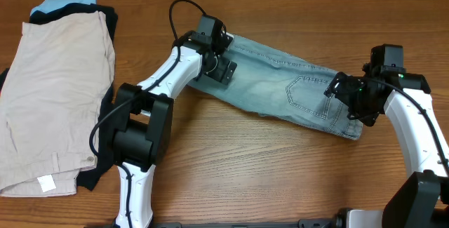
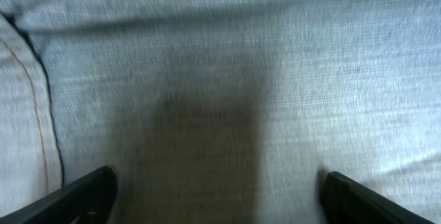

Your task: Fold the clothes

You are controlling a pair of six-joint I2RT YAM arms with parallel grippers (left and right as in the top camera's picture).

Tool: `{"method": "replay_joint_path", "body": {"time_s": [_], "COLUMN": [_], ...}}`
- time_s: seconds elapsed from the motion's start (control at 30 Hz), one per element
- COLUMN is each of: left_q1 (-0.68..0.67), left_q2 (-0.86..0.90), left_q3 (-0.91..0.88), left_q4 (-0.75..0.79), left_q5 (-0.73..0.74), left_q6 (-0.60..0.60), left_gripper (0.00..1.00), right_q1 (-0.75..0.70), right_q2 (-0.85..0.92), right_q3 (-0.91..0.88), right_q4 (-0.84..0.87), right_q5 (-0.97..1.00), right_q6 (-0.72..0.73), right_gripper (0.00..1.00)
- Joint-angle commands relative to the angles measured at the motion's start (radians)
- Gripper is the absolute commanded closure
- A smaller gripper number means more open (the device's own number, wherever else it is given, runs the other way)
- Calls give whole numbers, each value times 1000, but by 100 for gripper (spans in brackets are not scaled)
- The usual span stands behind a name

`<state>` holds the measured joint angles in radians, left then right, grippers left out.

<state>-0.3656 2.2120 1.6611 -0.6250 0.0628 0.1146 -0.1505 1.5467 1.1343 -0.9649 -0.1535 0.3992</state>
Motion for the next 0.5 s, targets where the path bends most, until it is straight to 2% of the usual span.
{"method": "replay_joint_path", "body": {"time_s": [0.0, 0.3, 0.47], "left_q1": [14, 84, 117], "left_q2": [18, 108, 133], "left_q3": [10, 10, 10], "left_q4": [-51, -297, -437], "left_q5": [-76, -95, -75], "left_q6": [-59, -302, -352], "left_gripper": [0, 0, 0], "right_q1": [1, 1, 1], "right_q2": [-12, -12, -12], "right_q3": [18, 17, 17], "right_q4": [-4, -11, -10], "right_q5": [-9, -9, -10], "right_q6": [-8, -12, -21], "right_gripper": [1, 1, 1]}}
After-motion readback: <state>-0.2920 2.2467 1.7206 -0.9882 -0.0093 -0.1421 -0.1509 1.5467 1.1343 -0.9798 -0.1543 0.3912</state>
